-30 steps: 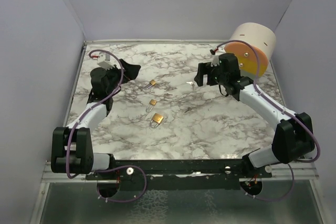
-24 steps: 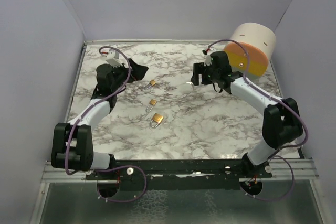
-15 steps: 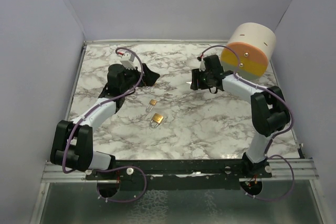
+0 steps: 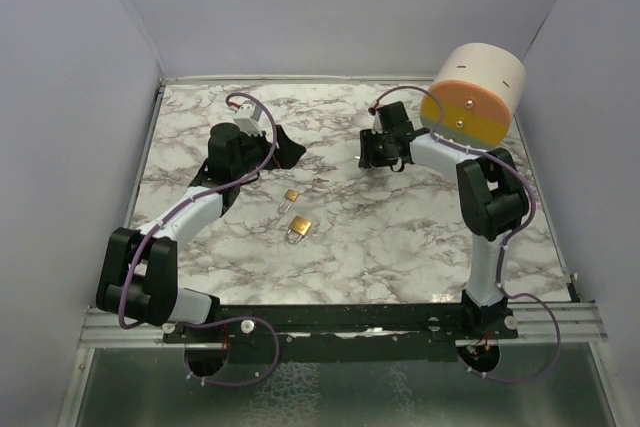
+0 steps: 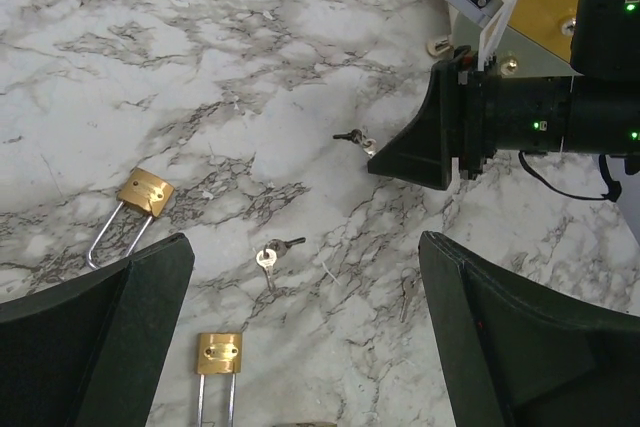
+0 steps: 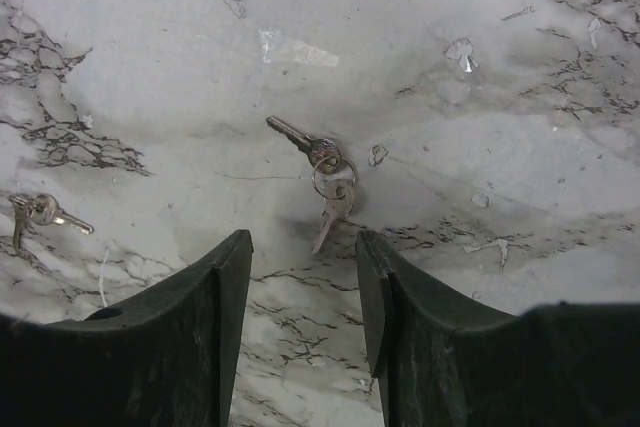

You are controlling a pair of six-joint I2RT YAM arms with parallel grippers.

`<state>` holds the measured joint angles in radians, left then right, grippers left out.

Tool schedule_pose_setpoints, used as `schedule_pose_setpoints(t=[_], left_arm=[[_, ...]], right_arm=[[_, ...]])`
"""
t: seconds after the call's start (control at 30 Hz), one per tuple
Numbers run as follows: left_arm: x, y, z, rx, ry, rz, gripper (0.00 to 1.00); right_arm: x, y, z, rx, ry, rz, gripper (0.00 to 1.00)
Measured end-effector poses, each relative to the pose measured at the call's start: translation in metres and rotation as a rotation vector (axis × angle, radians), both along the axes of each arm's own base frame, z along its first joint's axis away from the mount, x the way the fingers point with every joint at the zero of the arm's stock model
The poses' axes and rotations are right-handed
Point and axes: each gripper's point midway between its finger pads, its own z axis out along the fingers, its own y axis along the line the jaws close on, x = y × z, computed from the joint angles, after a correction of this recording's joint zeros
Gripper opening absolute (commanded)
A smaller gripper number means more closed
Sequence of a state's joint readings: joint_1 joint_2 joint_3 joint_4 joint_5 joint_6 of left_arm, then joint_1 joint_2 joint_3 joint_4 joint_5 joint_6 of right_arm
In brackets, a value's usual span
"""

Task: Unlock with the key

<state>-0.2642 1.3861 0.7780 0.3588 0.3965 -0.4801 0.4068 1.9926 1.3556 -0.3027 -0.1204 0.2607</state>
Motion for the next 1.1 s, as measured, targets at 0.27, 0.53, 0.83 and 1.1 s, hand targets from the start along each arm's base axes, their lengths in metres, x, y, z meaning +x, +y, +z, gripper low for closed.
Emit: schedule_pose_setpoints(t=[0.27, 0.53, 0.83, 1.1], left_arm=[[-0.003, 0.002, -0.008, 0.022, 0.025, 0.0, 0.99], [-0.003, 0.002, -0.009, 0.027, 0.027, -0.001, 0.99], [-0.002, 0.004, -0.011, 0.031, 0.029, 0.009, 0.99], [-0.001, 0.004, -0.011, 0.033, 0.029, 0.016, 0.99]], right_arm=[[0.004, -0.002, -0.01, -0.027, 0.022, -0.011, 0.46], [0.013, -0.001, -0.011, -0.037, 0.016, -0.018, 0.38], [0.019, -0.003, -0.013, -0.056, 0.006, -0.021, 0.21], [0.022, -0.009, -0.015, -0.087, -0.006, -0.037, 0.1]])
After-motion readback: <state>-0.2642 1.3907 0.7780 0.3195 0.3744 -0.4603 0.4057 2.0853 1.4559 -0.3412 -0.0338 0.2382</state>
